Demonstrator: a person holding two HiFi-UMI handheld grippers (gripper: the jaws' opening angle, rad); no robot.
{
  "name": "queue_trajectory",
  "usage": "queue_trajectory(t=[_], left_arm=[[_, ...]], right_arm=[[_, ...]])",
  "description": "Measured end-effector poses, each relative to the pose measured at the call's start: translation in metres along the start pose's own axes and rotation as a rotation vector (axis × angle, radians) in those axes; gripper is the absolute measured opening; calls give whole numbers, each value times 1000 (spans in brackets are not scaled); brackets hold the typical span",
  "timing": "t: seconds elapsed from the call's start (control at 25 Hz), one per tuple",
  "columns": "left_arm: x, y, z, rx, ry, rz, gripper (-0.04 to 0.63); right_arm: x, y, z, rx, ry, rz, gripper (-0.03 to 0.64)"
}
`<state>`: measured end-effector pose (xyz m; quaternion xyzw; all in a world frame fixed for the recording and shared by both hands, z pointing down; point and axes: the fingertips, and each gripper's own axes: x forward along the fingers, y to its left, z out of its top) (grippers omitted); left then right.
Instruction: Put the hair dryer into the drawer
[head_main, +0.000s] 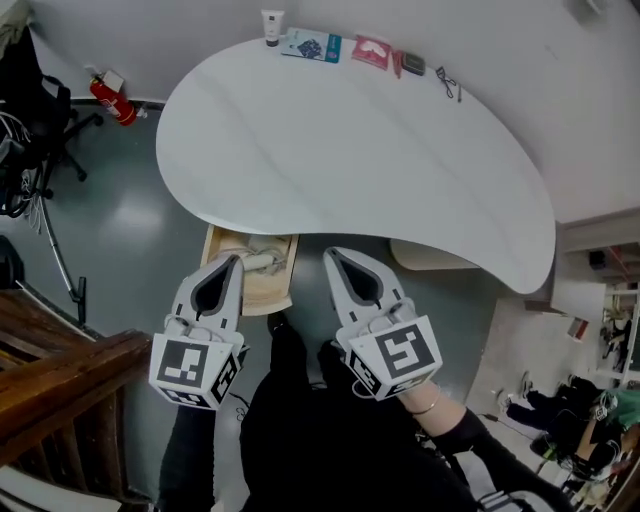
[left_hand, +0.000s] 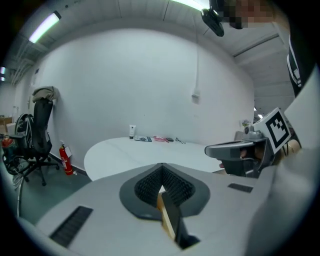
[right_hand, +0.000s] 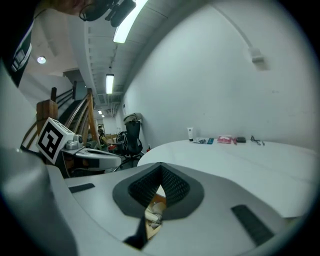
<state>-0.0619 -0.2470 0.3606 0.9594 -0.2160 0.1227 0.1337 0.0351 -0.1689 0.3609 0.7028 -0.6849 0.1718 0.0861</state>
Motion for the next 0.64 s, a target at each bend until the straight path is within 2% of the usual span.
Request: queue_trajectory(t=[0.4,0.64], left_arm=[[-47,-17,21,22,-140,77,9],[-72,-27,28,-19,-184,110,9]], right_arm=[[-44,7,19,0,-119,35,2],[-76,15,26,10,-176,44,2]])
